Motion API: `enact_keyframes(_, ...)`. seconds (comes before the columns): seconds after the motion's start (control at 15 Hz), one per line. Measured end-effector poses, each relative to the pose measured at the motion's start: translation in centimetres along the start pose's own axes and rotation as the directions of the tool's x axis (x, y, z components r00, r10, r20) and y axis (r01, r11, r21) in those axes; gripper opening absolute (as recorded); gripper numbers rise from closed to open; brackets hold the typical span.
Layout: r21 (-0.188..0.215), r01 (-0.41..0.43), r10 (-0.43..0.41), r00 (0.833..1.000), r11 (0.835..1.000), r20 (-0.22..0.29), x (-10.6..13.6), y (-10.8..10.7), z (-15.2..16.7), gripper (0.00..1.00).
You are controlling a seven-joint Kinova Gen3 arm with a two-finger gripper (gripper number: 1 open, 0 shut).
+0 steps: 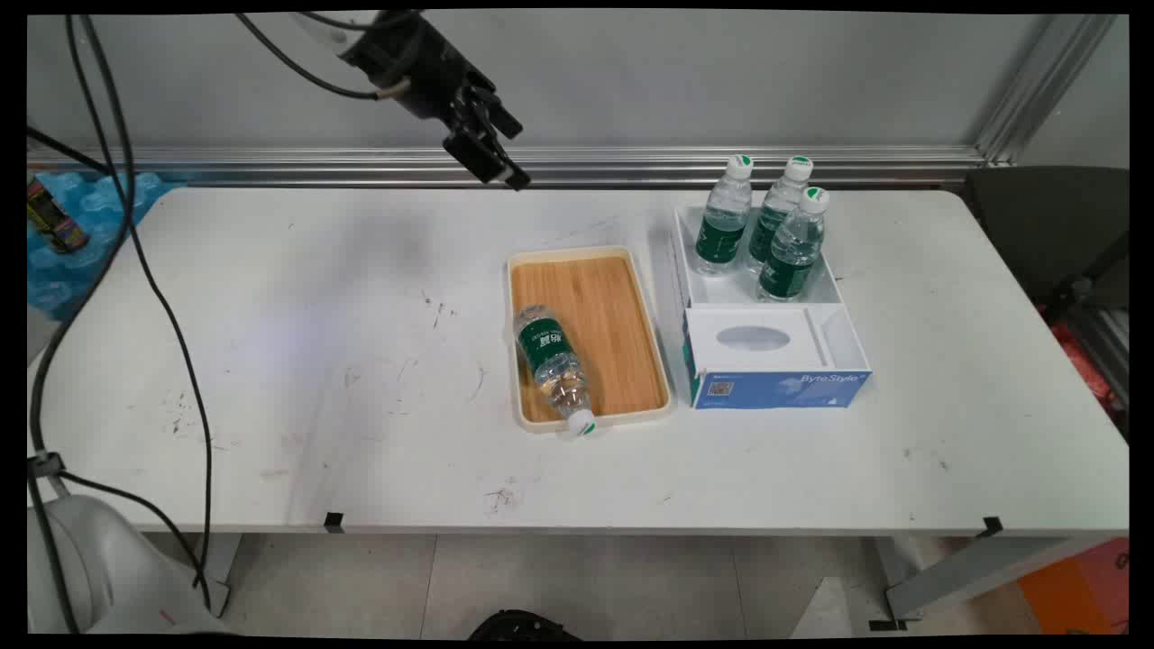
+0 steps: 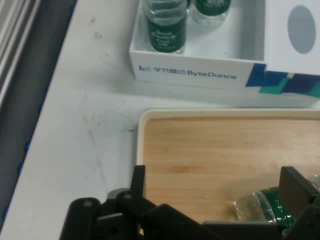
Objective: Pick up the green bottle from the white box
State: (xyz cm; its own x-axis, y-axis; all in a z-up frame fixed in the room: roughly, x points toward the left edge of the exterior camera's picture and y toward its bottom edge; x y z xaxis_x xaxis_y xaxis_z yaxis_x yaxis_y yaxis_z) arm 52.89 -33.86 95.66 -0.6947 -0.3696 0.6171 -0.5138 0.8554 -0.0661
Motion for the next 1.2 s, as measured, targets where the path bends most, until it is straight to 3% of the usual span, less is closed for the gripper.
enact_keyframes(0.4, 0.006, 0.003, -0.002, 0.999, 1.000, -0.053, 1.8, -1.1, 0.3, 1.00)
enact_keyframes(0.73, -0.023, -0.007, 0.005, 0.994, 1.000, -0.111, 5.0, -2.3, 6.1, 1.00)
enact_keyframes(1.2, -0.045, 0.002, -0.008, 0.991, 0.999, -0.137, 6.8, -3.5, 14.0, 1.00)
